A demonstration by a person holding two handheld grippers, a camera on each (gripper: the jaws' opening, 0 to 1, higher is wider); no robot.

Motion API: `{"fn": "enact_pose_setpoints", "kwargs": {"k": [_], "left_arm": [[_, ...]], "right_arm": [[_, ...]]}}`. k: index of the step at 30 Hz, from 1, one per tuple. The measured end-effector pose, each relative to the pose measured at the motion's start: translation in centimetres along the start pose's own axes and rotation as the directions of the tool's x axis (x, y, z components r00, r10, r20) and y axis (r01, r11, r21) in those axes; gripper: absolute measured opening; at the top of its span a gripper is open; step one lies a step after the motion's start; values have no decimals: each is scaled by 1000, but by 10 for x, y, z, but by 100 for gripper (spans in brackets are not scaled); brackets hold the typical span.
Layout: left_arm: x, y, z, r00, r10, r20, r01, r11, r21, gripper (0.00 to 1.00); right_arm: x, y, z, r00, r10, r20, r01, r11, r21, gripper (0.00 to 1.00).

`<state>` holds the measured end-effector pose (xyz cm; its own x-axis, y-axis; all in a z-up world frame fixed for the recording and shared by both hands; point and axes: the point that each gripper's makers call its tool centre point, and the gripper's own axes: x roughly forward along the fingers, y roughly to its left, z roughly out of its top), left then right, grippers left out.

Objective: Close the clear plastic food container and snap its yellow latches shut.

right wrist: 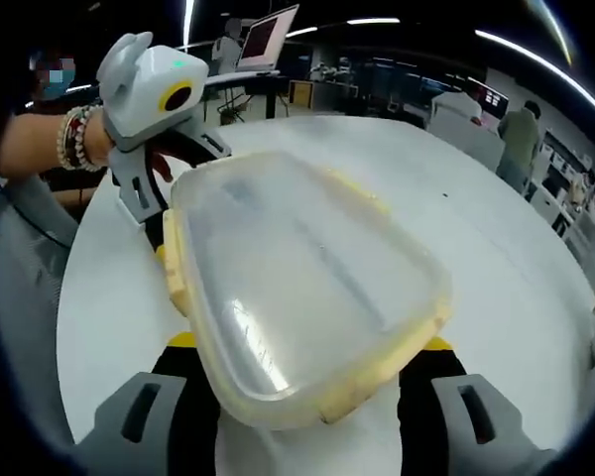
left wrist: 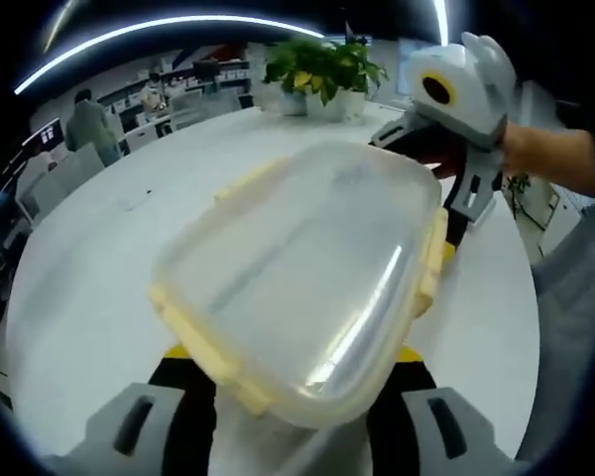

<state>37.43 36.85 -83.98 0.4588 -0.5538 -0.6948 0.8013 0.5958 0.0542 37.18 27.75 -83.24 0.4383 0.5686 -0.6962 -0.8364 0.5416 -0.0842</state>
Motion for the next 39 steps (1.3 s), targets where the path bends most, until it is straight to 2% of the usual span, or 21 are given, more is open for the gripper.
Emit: {"fn": "enact_pose_setpoints", "kwargs": {"k": [3,13,21,39], "left_arm": [[6,13,5,1000,2,2,-2,1000,1,58],[16,39,14,1000,11,0,-11,1000,-3,58],[30,65,19,1000,10,-23,-10,1000,-8,58],[50,101,36,1000,25,-7,-25,999,-23,60]], "right_arm": [[8,-11,5,1000,2,4,-2,1000,2,71],[28,-37,18,1000,12,19,-12,1000,11,71],[43,-54,27,999,18,31,-18,1000,17,71],[67,-84,44,999,11,52,-13,1000,28,71]]}}
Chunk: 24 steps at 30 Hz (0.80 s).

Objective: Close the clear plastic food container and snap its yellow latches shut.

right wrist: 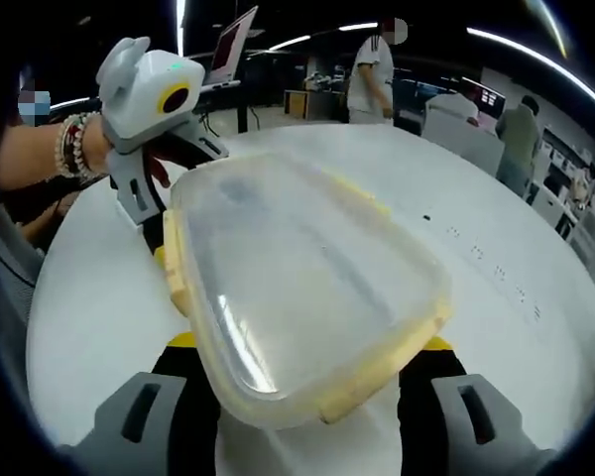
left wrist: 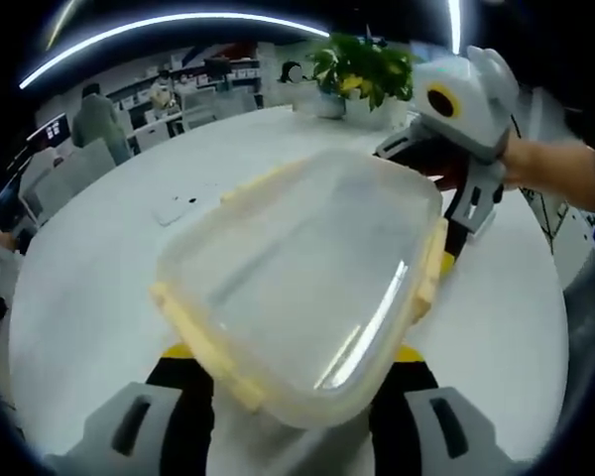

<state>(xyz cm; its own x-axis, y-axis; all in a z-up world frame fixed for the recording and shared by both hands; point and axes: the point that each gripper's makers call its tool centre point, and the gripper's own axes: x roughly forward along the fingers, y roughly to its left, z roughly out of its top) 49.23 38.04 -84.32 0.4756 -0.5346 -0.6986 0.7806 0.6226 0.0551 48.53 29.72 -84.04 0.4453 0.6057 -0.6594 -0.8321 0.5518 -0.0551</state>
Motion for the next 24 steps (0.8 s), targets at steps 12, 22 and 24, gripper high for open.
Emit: {"fn": "enact_pose_setpoints", "kwargs": {"k": [12,22,24], "left_arm": [[3,7,4,1000,0,2,0,1000,-4,60],[-15,3,24,989,-18,150,39,989,-142,87],[-21,0,31,982,-9,190,38,988,-147,97]], "right_arm": [[3,-7,3,1000,-4,4,4,1000,4,71],[-10,-5,14,996,-23,92,17,998,64,80],[-14,-4,14,995,-28,99,20,997,74,85]]}}
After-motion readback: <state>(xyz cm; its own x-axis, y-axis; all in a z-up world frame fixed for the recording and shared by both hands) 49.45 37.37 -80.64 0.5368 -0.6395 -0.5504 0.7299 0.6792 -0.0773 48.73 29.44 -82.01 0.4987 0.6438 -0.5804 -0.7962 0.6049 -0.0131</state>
